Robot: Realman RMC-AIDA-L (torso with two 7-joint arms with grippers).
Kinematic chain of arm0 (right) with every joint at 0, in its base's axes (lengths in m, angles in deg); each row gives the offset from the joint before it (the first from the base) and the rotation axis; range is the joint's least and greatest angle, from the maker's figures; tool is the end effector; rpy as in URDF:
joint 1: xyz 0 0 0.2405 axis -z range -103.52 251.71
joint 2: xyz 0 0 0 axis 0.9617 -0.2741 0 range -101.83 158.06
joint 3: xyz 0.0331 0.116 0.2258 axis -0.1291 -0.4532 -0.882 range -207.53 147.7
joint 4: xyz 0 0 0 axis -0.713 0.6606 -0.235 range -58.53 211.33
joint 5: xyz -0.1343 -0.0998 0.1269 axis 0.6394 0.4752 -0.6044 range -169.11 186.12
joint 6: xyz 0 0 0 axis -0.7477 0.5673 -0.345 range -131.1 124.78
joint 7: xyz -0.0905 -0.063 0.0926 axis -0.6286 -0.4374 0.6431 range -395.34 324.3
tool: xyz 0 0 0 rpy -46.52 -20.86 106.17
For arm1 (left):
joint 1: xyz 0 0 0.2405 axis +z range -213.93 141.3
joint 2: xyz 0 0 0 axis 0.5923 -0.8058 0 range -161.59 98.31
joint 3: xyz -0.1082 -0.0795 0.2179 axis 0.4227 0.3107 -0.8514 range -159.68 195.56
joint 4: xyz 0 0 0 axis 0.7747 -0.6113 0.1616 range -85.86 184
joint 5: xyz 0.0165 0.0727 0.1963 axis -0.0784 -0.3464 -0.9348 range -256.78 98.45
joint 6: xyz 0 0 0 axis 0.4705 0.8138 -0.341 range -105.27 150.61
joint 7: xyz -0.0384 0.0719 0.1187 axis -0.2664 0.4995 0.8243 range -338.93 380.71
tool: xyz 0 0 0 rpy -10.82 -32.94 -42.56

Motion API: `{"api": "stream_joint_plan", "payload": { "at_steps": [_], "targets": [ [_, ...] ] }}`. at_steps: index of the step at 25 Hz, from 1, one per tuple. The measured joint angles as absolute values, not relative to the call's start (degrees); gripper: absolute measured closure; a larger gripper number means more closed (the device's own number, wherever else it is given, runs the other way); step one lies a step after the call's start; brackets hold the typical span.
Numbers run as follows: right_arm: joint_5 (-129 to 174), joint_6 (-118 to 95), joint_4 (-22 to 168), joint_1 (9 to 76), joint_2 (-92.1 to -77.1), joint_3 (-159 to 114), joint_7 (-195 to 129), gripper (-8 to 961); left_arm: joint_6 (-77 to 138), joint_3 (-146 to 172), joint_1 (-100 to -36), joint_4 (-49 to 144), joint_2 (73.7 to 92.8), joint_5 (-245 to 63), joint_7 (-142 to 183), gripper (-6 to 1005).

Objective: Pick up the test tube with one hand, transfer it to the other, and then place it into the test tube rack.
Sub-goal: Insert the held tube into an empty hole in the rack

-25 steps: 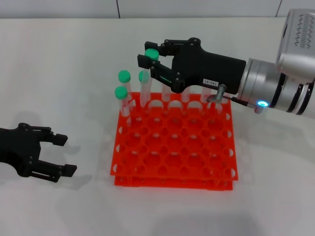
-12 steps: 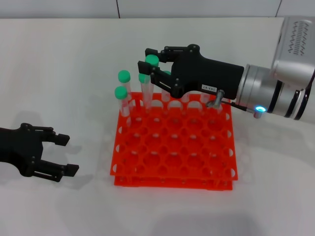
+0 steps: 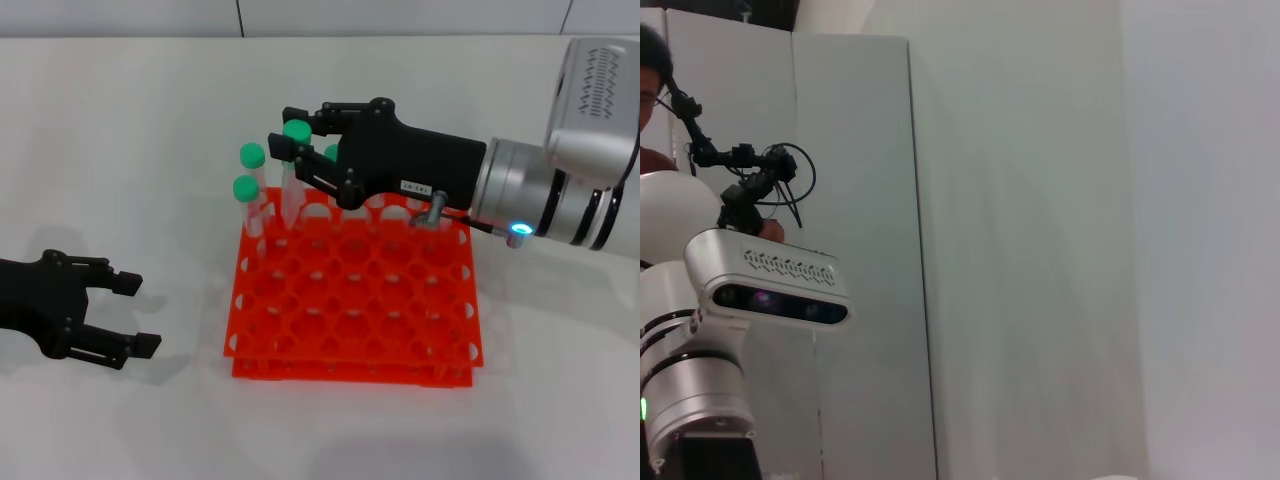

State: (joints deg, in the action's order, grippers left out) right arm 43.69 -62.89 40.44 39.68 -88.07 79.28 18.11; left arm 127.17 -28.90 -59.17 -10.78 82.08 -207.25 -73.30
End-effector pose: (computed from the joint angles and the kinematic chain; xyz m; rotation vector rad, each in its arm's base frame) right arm 0.1412 0.3523 -0.0810 -2.6037 0.2101 1.0546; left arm -0.2904 0.2887 0.0664 -2.9413 -0.7128 -0.1404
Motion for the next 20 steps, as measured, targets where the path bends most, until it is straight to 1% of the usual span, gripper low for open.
{"api": "stream_joint_plan", "payload": {
  "at_steps": [20],
  "targets": [
    [42.53,-62.54,40.19,39.29,-88.07,80.65,18.19,687,127.38,-28.73,-58.65,-10.78,82.08,-206.86,-72.54,118]
  ]
}}
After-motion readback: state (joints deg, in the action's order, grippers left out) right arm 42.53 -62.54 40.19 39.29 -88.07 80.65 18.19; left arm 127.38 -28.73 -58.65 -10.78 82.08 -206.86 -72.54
